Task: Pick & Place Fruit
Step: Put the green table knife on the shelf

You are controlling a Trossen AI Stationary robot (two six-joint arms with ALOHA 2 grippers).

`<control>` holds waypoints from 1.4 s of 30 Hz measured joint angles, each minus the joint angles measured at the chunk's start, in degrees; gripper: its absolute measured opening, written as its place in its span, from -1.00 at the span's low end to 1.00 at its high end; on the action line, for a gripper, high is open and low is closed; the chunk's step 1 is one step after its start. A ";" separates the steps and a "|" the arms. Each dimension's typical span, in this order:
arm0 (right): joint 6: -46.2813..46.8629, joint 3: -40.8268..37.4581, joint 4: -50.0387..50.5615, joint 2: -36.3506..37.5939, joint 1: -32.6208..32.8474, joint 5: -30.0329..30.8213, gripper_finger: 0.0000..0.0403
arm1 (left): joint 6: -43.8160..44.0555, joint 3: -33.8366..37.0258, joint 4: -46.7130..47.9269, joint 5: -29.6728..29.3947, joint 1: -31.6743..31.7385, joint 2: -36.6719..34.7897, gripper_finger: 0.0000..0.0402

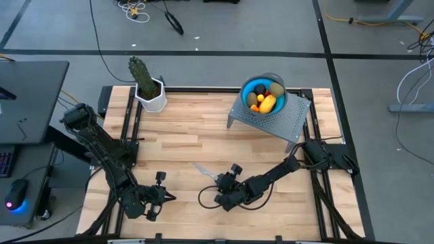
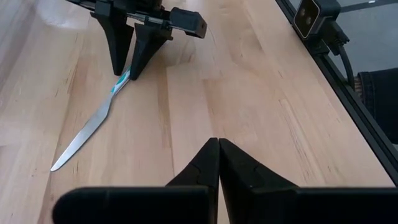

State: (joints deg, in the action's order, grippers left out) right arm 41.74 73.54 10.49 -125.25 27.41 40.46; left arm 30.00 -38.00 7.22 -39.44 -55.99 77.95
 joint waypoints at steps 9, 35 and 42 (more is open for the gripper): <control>-1.73 0.04 2.65 -0.02 -0.01 -0.69 -0.39 | 0.26 0.00 0.02 0.02 0.00 0.00 -0.90; 8.56 -0.07 6.84 -0.09 1.54 -2.38 -0.27 | 1.42 0.02 1.29 0.66 -0.21 0.00 -0.94; 12.17 -0.08 7.03 -0.04 1.62 -3.15 -0.32 | 1.36 0.02 1.29 0.20 -0.33 0.00 -0.93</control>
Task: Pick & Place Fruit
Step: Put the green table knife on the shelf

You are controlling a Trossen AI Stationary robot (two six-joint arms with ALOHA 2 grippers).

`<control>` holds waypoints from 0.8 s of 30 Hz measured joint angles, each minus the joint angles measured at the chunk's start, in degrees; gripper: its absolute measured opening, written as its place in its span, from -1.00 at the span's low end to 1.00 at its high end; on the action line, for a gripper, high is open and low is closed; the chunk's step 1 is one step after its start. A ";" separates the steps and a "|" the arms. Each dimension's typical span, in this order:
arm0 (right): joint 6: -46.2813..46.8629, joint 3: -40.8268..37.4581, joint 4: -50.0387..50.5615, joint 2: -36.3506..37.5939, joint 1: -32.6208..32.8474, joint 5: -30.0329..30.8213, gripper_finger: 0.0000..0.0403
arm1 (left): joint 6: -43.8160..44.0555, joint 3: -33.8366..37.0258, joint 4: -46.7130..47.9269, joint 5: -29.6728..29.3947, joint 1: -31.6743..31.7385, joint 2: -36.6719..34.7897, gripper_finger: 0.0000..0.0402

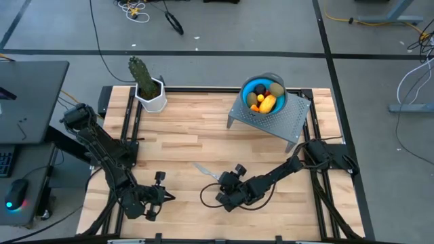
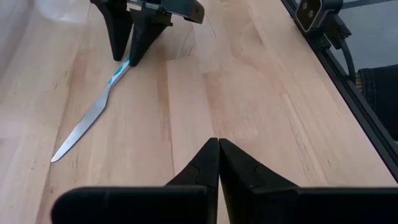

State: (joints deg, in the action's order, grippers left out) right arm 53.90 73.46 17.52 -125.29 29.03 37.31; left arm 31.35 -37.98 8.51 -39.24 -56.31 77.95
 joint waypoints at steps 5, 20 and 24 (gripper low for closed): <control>-1.97 -0.01 0.11 -0.02 0.65 0.61 -0.51 | 0.00 0.00 -0.01 -0.15 0.00 0.00 -0.95; -7.72 1.19 4.47 4.97 1.87 4.51 -0.81 | -0.04 0.00 -0.02 -0.17 0.00 0.02 -0.91; -7.41 1.65 5.00 8.79 2.07 6.45 -0.81 | -0.04 0.00 -0.15 -0.15 -0.04 0.02 -0.91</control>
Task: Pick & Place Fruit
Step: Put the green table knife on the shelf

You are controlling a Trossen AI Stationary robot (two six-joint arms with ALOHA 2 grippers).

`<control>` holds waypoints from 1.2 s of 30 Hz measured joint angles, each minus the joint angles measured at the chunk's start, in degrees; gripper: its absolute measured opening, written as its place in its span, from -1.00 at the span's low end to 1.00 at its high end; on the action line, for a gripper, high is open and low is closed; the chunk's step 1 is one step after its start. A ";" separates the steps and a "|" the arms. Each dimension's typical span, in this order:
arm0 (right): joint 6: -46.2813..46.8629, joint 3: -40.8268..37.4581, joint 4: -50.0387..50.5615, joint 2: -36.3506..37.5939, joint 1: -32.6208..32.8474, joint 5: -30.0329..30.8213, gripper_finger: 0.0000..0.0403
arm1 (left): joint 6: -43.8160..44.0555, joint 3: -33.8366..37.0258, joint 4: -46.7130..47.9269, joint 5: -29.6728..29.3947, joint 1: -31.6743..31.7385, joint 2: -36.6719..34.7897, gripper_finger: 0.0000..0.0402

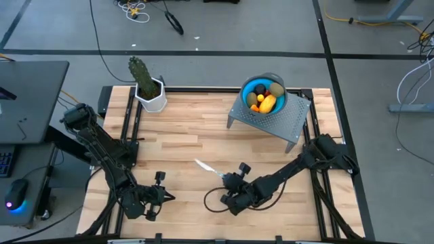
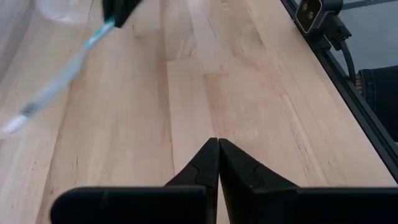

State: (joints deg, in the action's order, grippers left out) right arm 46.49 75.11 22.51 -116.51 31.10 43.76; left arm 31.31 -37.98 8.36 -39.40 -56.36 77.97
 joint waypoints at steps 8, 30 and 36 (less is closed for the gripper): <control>2.82 -0.07 6.58 6.71 2.07 8.20 -0.81 | -0.26 0.02 -0.24 -0.03 0.00 0.00 -0.91; 13.32 0.07 23.23 36.64 -3.94 21.72 -0.81 | -2.01 0.02 -0.31 -0.04 0.04 0.00 -0.91; 22.56 0.11 31.12 41.04 -6.80 18.76 -0.81 | -3.44 0.02 -0.30 -0.81 0.04 0.00 -0.91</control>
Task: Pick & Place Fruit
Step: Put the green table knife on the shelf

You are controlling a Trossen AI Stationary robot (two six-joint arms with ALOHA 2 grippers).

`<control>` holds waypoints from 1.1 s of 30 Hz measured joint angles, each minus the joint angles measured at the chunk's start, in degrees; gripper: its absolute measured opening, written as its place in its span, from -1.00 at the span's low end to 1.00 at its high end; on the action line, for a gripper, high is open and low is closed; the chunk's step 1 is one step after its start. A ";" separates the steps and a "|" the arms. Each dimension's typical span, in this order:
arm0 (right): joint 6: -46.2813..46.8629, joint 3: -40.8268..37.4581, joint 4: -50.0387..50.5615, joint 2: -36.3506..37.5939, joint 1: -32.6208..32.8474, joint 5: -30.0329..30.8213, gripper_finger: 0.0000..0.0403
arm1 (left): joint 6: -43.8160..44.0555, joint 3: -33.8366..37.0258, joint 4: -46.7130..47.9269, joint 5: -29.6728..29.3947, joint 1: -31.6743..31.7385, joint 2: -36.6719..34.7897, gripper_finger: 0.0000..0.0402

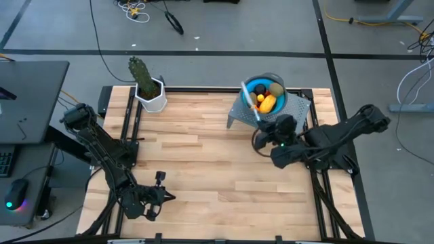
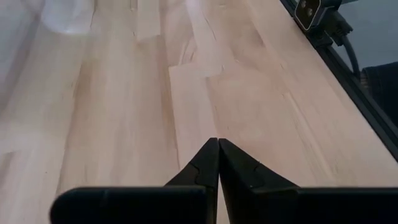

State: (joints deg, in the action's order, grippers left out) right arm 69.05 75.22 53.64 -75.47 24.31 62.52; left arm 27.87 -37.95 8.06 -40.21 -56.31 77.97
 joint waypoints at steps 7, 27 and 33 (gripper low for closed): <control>6.83 0.02 5.76 3.02 -0.63 0.22 -0.81 | -3.16 0.00 -0.10 -4.13 1.59 0.00 -0.91; 37.43 0.04 30.26 6.27 -5.27 -4.99 -0.79 | -22.63 0.00 -8.27 3.39 9.49 0.00 -0.91; 42.46 0.04 36.27 7.20 -5.59 -6.39 -0.79 | -28.36 0.00 -9.52 8.14 14.59 0.00 -0.91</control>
State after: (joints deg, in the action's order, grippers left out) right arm 111.51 75.26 89.90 -68.27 18.72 56.13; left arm -0.50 -37.95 -1.46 -32.06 -41.72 77.97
